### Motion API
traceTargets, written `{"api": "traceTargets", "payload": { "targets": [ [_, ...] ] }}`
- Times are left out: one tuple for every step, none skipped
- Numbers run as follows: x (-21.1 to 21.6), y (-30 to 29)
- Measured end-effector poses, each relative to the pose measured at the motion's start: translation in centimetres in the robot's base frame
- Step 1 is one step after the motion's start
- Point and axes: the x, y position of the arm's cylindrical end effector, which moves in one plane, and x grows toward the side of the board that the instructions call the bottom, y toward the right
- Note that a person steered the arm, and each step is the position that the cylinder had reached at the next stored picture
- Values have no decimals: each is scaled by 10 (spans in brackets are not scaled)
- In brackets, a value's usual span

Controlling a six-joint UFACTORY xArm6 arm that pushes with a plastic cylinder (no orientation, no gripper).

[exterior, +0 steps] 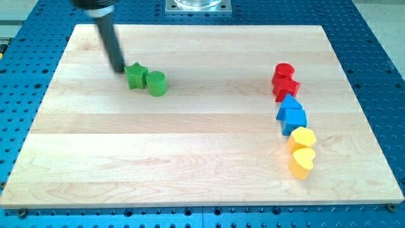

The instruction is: Move the green blocks to the center left of the board

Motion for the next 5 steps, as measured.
{"api": "traceTargets", "payload": {
  "targets": [
    [-7,92],
    [76,102],
    [71,93],
    [54,86],
    [62,47]
  ]
}}
